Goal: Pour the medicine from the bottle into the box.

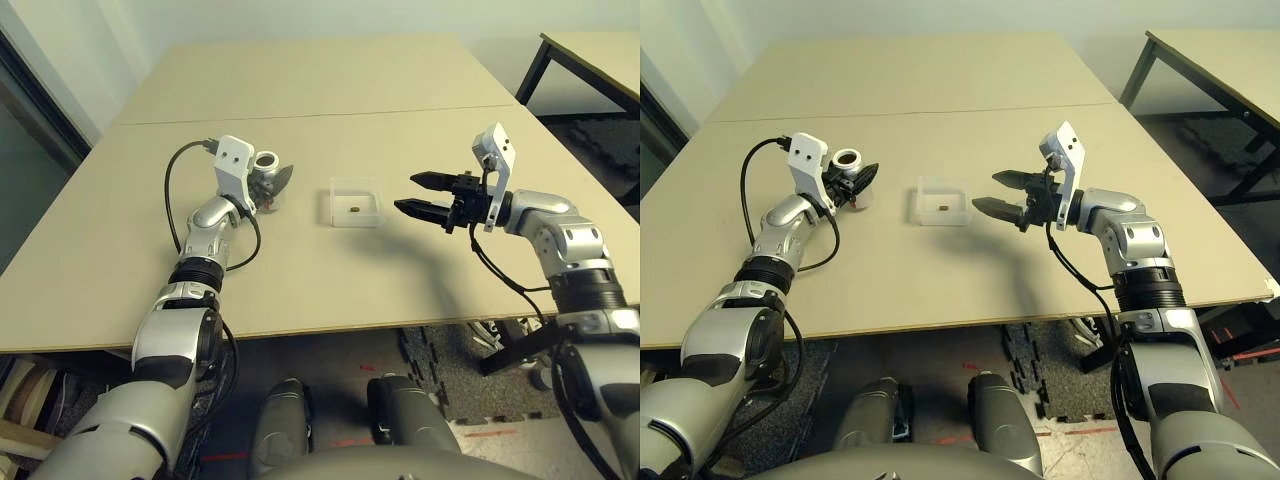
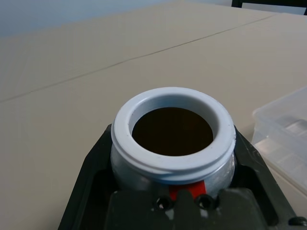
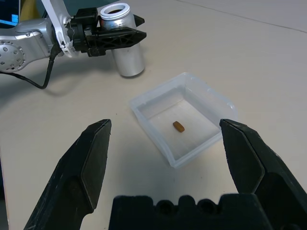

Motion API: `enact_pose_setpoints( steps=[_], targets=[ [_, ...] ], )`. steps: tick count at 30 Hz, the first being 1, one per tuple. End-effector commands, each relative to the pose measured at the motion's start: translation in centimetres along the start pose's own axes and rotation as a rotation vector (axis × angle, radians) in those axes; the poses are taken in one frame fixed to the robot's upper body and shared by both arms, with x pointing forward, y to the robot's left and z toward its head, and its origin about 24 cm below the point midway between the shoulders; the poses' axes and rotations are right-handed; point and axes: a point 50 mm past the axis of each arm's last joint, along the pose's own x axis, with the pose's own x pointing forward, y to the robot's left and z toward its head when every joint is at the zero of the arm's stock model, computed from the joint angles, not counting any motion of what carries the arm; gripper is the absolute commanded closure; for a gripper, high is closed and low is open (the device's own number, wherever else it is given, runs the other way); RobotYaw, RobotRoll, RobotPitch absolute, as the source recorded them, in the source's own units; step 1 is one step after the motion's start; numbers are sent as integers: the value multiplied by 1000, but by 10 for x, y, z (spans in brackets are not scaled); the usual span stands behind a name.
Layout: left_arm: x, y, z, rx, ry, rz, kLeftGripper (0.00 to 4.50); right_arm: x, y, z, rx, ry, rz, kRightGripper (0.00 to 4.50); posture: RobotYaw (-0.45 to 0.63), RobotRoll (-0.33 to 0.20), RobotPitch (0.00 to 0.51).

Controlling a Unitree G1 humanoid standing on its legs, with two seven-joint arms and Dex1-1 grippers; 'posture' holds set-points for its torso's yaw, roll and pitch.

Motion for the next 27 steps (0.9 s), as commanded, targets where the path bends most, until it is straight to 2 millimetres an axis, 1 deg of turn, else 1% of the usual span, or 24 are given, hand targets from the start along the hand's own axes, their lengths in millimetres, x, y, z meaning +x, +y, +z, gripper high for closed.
enact_pose_setpoints(
  steps=[1, 4, 5, 6, 8, 11, 18, 27],
  targets=[
    [-4, 1, -2, -11, -13, 7, 1719, 3, 1, 4, -15, 8, 10, 0, -53, 0, 81],
    [-7, 2, -3, -17, -22, 18, 1719, 4, 1, 4, -14, 4, 9, 0, -53, 0, 81],
    [-7, 3, -3, -17, -25, 19, 994, 5, 1, 4, -13, 3, 9, 0, -53, 0, 81],
    [-8, 2, -4, -16, -29, 15, 795, 5, 2, 3, -12, 2, 10, 0, -52, 0, 81],
    [-10, 1, -4, -10, -37, 16, 32, 6, 2, 2, -9, 1, 11, 0, -51, 0, 79],
    [-14, 2, -3, -8, -53, 33, 32, 6, 2, 2, -7, -1, 10, 0, -52, 0, 78],
    [-30, -3, -4, -3, -69, 29, 32, 7, 3, 1, -3, -8, 10, 0, -45, 0, 76],
    [-65, 9, -6, -9, -39, 106, 32, 9, 3, 0, 1, -16, 13, 0, -27, 0, 76]
  ],
)
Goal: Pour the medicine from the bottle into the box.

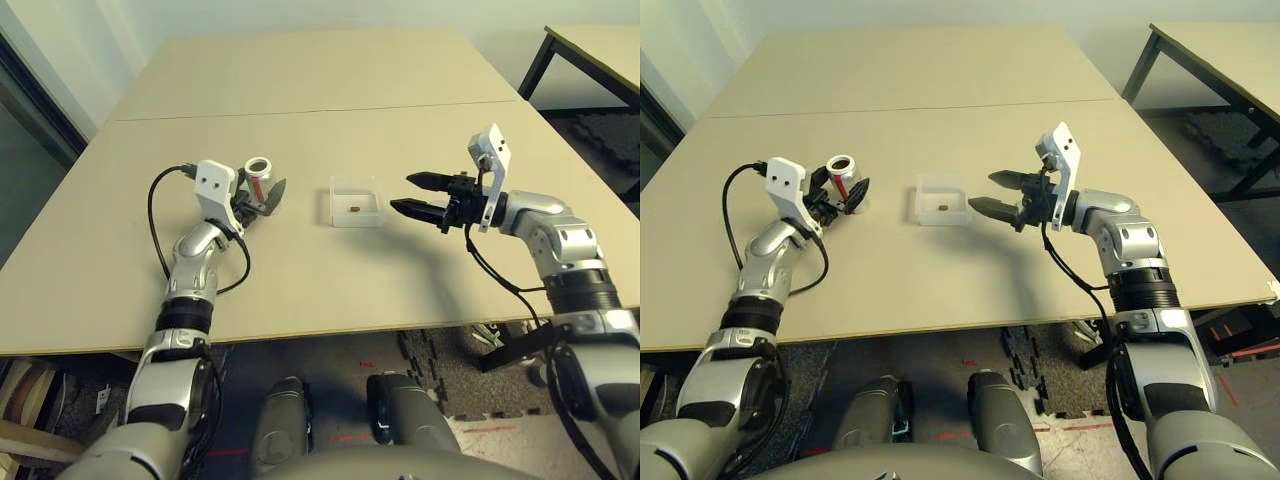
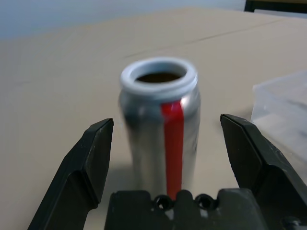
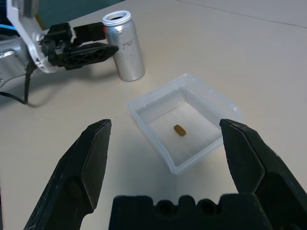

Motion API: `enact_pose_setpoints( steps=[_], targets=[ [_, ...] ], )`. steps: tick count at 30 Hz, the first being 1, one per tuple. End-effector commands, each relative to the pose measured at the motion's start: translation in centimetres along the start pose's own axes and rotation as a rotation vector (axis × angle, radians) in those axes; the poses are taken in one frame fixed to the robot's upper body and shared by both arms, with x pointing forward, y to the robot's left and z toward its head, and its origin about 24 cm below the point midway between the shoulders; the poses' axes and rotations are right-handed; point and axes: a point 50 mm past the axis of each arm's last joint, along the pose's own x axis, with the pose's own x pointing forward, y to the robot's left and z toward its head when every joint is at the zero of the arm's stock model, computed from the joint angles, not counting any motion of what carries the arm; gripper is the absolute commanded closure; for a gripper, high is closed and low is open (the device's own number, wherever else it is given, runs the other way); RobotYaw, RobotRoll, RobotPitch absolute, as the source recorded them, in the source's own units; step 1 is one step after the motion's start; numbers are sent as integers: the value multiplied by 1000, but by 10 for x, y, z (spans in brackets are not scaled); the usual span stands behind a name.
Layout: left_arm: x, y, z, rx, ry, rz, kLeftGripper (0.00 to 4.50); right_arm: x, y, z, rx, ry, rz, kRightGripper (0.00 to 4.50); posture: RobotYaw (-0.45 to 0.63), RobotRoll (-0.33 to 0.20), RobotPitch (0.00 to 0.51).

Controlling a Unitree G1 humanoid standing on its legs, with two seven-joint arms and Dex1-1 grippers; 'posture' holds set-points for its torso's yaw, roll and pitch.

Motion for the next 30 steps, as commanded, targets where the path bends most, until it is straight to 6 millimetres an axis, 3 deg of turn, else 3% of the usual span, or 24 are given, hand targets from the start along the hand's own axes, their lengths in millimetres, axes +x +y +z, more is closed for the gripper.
enact_pose_setpoints(
  steps=[1, 5, 10, 20, 26, 30],
  targets=[
    [-10, 8, 5, -11, -1, 36, 32, 3, 0, 2, -11, 1, 6, 0, -27, 0, 76],
    [-29, 15, 10, -16, 3, 68, 32, 0, -2, 3, -11, -7, -4, 0, -18, 0, 74],
    [-54, 33, 18, -18, 4, 193, 32, -19, -18, 0, 6, -13, -131, 0, -4, 0, 79],
    [-71, 71, 34, 60, -13, 444, 32, -63, -62, -29, 13, -137, -811, 0, 1, 0, 71],
    [-67, 85, 33, 82, -16, 496, 32, -91, -72, -48, -13, -183, -1205, 0, -17, 0, 62],
    [-67, 92, 29, 81, -14, 538, 32, -98, -73, -57, -22, -172, -1300, 0, -21, 0, 58]
  ],
)
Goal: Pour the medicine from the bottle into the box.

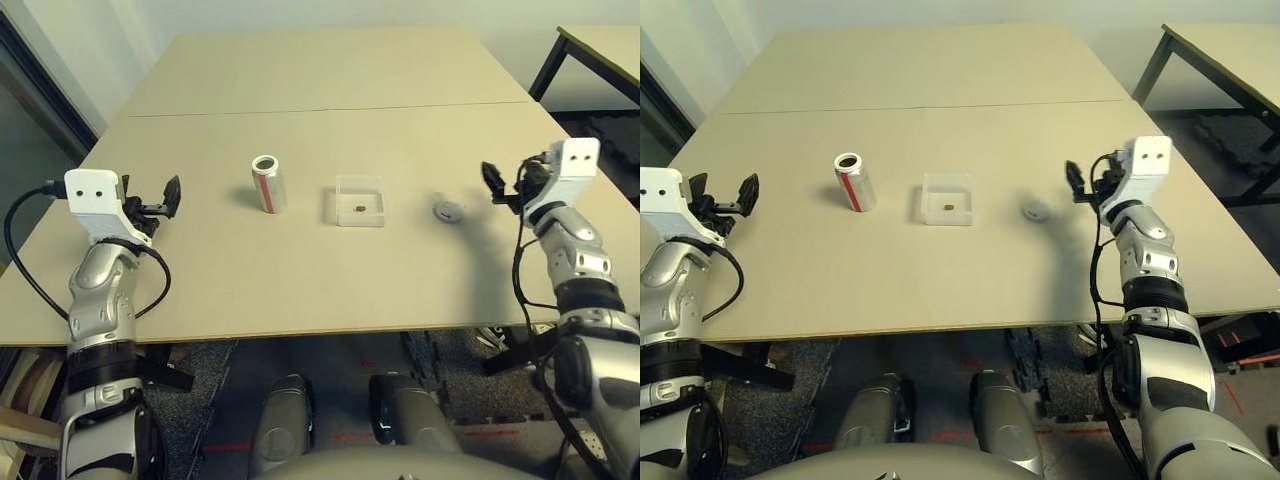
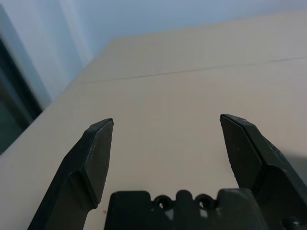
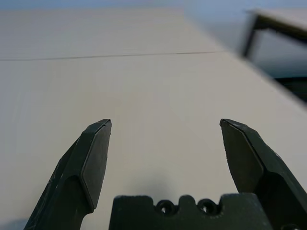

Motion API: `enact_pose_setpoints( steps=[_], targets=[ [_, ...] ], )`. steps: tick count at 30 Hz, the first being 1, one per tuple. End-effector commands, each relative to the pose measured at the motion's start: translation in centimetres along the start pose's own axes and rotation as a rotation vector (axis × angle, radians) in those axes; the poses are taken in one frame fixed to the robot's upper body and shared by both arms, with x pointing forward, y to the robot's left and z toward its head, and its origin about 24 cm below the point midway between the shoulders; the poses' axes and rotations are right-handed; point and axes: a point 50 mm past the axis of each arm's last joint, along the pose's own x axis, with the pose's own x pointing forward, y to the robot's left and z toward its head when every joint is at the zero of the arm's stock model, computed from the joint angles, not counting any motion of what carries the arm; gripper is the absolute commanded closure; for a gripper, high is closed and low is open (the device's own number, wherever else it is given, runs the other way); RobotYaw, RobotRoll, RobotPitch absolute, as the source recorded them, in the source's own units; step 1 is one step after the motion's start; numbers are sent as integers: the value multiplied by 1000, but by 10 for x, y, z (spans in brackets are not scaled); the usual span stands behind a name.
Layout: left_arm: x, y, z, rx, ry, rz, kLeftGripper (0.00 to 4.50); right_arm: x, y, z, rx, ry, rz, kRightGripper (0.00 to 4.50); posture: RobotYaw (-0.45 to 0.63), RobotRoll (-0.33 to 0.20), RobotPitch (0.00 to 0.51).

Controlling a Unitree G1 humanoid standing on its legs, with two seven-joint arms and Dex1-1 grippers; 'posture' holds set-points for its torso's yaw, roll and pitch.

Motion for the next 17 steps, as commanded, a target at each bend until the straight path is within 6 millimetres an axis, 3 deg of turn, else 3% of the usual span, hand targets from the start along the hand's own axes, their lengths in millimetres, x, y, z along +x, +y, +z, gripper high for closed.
enact_pose_setpoints(
  steps=[1, 17],
  targets=[
    [1, 8, -4, 22, 8, 35, 32, -3, -5, -10, 3, 7, -58, 0, -21, 0, 57],
    [1, 34, -19, 18, 56, 199, 32, 2, 10, -6, 32, -47, 1, 0, -9, 0, 79]
  ],
)
